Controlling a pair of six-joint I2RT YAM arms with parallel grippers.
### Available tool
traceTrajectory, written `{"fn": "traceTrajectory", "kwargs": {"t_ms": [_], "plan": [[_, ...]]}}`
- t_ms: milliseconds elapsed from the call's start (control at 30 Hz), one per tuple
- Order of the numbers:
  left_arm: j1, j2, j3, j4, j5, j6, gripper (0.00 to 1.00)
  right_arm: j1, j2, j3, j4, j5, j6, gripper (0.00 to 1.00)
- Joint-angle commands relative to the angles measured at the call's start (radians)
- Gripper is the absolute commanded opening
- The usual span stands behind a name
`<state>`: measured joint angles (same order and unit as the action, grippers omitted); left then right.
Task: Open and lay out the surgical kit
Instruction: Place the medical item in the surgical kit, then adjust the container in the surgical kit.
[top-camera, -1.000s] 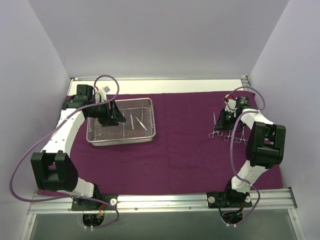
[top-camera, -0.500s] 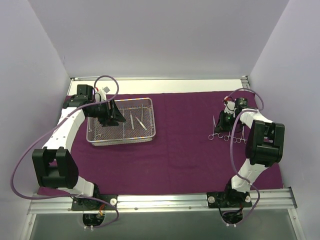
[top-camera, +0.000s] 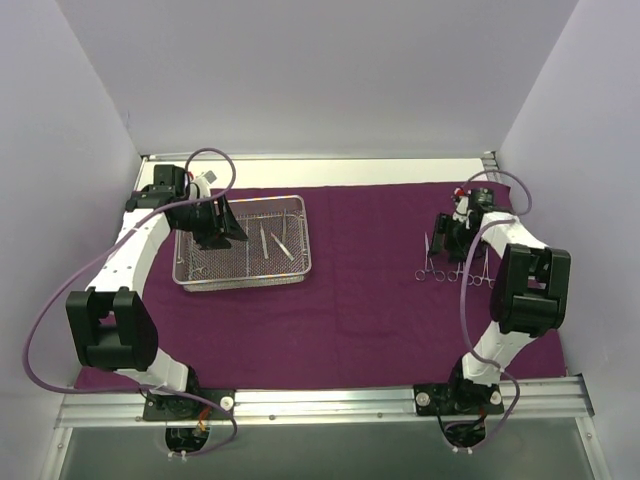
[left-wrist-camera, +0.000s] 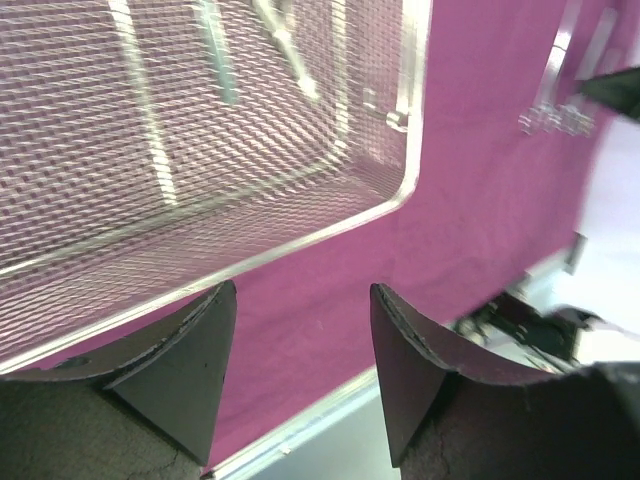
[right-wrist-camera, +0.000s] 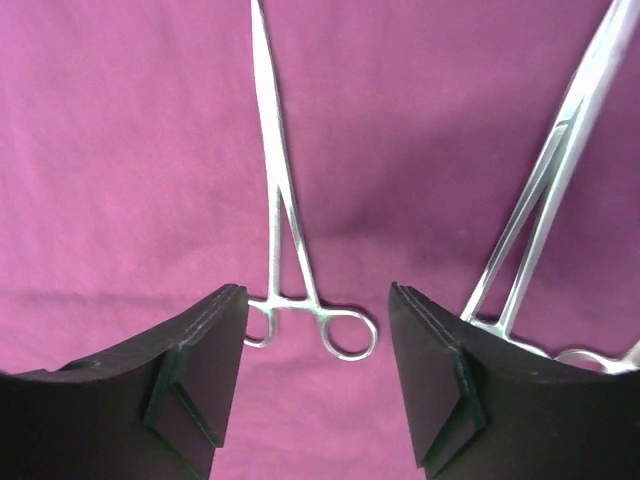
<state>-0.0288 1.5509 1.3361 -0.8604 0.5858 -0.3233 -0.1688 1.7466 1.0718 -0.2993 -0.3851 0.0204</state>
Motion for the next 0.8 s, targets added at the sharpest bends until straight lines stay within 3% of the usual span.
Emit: {"fn": "traceTrajectory", "kwargs": {"t_ms": [0, 67, 167, 233, 467, 667, 767], "plan": [[0.010, 0.020, 0.073, -0.041, -0.139, 0.041, 0.64, 0.101, -0.084, 0.193, -0.084, 0.220, 0.133, 0.59], [0.012, 0.049, 0.084, -0.048, -0.196, 0.049, 0.62, 0.228, -0.027, 0.378, -0.168, 0.334, 0.156, 0.62], [0.012, 0.092, 0.103, -0.051, -0.334, 0.047, 0.56, 0.361, 0.049, 0.596, -0.272, 0.382, 0.185, 0.61], [0.009, 0.115, 0.121, -0.057, -0.447, 0.038, 0.51, 0.412, 0.103, 0.655, -0.293, 0.377, 0.211, 0.61], [-0.016, 0.259, 0.176, -0.137, -0.801, -0.033, 0.49, 0.555, 0.097, 0.651, -0.196, 0.206, 0.286, 0.60], [-0.011, 0.409, 0.262, -0.206, -0.834, -0.068, 0.43, 0.609, 0.106, 0.663, -0.164, 0.152, 0.302, 0.59], [-0.011, 0.458, 0.271, -0.174, -0.840, -0.068, 0.34, 0.609, 0.102, 0.680, -0.166, 0.152, 0.288, 0.58]]}}
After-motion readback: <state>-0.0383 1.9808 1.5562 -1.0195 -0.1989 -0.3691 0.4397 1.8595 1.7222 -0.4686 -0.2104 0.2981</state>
